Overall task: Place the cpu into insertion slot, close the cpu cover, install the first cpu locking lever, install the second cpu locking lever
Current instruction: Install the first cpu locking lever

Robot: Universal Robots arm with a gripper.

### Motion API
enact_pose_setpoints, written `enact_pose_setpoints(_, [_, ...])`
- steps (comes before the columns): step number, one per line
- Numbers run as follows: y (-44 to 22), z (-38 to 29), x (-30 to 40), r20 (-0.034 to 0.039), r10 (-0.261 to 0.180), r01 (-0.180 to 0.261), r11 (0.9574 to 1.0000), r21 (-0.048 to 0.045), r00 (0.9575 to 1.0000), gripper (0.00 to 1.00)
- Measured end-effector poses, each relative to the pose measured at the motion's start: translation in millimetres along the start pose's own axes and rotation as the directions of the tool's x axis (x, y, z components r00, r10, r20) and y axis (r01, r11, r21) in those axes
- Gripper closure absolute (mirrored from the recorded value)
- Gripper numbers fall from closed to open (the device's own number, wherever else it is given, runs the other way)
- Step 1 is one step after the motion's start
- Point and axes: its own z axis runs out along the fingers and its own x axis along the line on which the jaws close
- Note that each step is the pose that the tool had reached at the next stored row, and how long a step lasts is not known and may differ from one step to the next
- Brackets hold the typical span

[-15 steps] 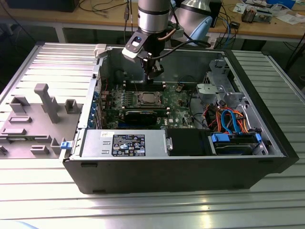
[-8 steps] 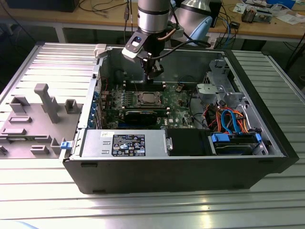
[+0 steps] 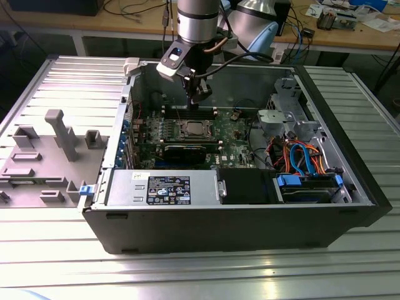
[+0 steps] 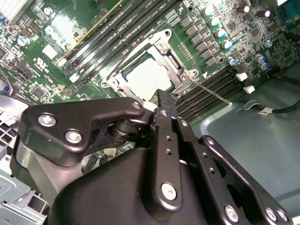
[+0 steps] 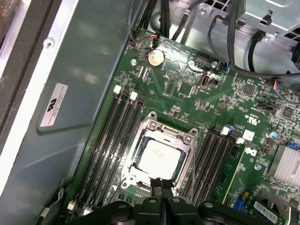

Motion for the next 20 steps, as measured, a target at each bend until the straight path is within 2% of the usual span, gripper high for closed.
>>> enact_pose_setpoints(2, [0.0, 0.0, 0.0, 0.0, -0.032, 0.032, 0.9995, -0.0007, 0.9995, 0.89])
enact_pose_setpoints(4, [0.0, 0.0, 0.0, 0.0, -0.044, 0.044, 0.9991, -0.0009, 0.9991, 0.89])
enact_pose_setpoints(20, [0.0, 0.0, 0.0, 0.0001, -0.053, 0.053, 0.9986, -0.0012, 0.9986, 0.89])
